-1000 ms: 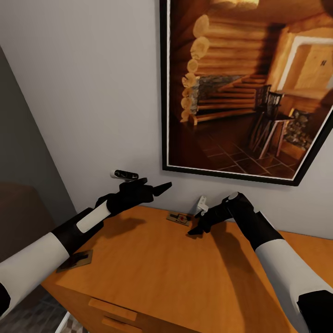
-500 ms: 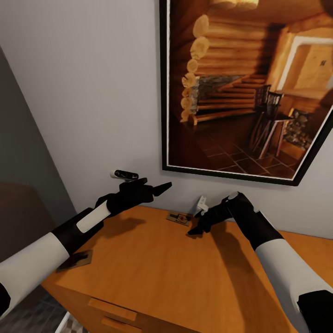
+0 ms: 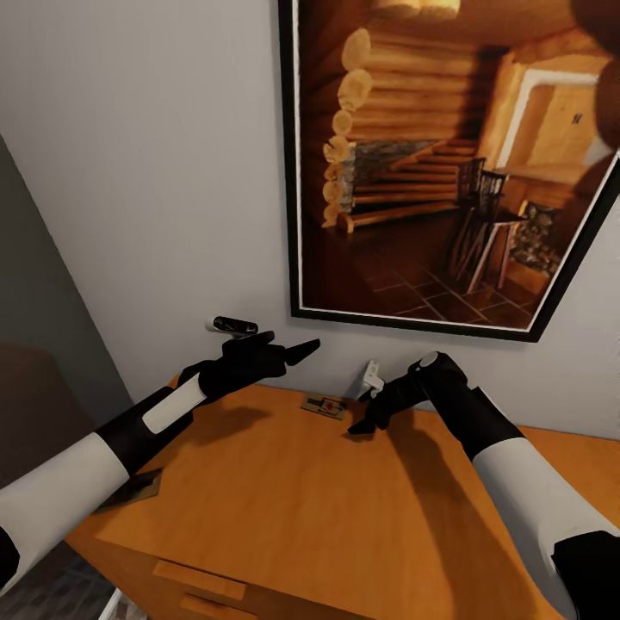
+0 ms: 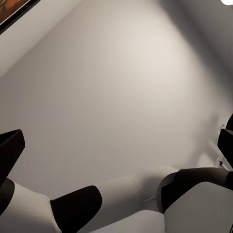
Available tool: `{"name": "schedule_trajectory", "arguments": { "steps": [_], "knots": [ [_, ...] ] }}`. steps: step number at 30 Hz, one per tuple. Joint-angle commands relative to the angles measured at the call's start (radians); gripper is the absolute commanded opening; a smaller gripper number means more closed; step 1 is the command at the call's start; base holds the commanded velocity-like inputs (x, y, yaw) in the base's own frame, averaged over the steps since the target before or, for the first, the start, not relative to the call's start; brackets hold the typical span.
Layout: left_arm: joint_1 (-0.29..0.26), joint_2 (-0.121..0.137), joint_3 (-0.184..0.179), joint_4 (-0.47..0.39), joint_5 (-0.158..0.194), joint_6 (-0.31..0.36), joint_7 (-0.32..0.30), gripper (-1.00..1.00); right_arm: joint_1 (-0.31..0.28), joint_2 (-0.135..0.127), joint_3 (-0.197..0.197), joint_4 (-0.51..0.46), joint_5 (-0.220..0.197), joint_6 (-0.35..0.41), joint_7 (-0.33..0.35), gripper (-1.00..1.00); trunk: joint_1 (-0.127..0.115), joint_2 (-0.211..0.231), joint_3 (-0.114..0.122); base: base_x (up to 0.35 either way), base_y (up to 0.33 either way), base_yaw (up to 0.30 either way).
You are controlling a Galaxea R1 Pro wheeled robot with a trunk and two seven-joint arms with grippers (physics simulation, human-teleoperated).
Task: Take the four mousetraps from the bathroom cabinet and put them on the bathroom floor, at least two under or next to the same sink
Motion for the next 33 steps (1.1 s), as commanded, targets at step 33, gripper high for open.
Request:
{"name": "schedule_trajectory", "arguments": {
  "steps": [33],
  "knots": [
    [-0.002,0.0,-0.005,-0.001,0.01,0.01,-0.001,1.0,-0.001,0.0,-0.045,-0.002,0.01,0.018,-0.003,1.0,0.0,-0.001,-0.001,0.0,0.0,-0.003]
  ]
}}
